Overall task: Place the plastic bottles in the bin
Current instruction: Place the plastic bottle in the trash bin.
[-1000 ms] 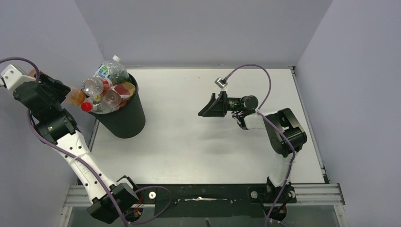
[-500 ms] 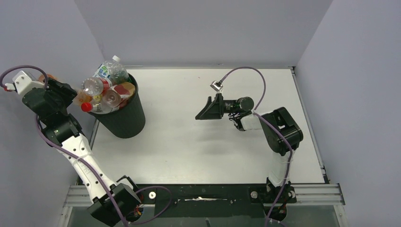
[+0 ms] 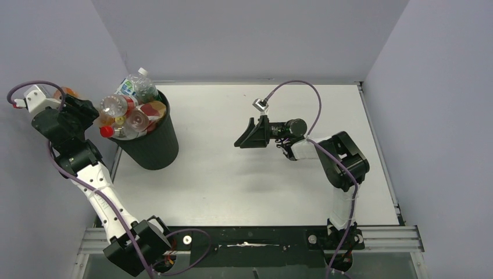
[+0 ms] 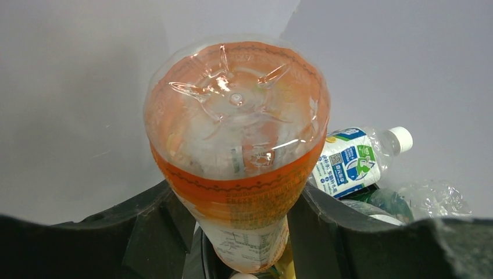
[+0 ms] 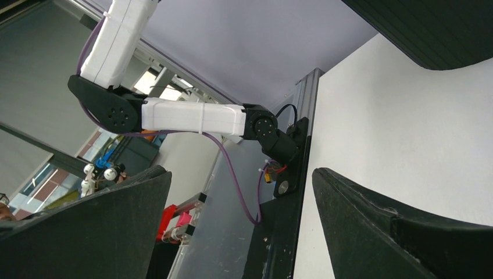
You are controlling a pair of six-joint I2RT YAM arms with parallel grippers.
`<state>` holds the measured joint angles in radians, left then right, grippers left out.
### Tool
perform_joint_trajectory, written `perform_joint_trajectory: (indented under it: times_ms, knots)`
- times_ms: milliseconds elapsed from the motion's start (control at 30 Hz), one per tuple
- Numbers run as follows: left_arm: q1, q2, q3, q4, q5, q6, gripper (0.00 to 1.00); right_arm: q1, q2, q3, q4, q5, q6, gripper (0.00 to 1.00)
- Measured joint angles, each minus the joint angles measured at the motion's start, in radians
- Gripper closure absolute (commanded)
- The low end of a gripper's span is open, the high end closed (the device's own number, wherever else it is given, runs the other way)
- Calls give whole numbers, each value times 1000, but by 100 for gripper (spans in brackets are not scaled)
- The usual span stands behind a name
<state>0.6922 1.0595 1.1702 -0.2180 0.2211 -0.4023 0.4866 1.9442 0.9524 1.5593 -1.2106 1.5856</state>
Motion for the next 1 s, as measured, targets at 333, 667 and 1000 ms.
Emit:
perform_joint_trajectory:
  times_ms: [333, 667, 1000]
  knots:
    - [-64, 5, -48, 37, 6, 32, 49, 19, 0, 2, -34, 14, -64, 2]
    - [-76, 5, -51, 29, 0, 34, 35, 19, 0, 2, -50, 15, -83, 2]
    - [-77, -3, 24, -116, -34, 49, 18, 26, -1, 2, -51, 18, -86, 2]
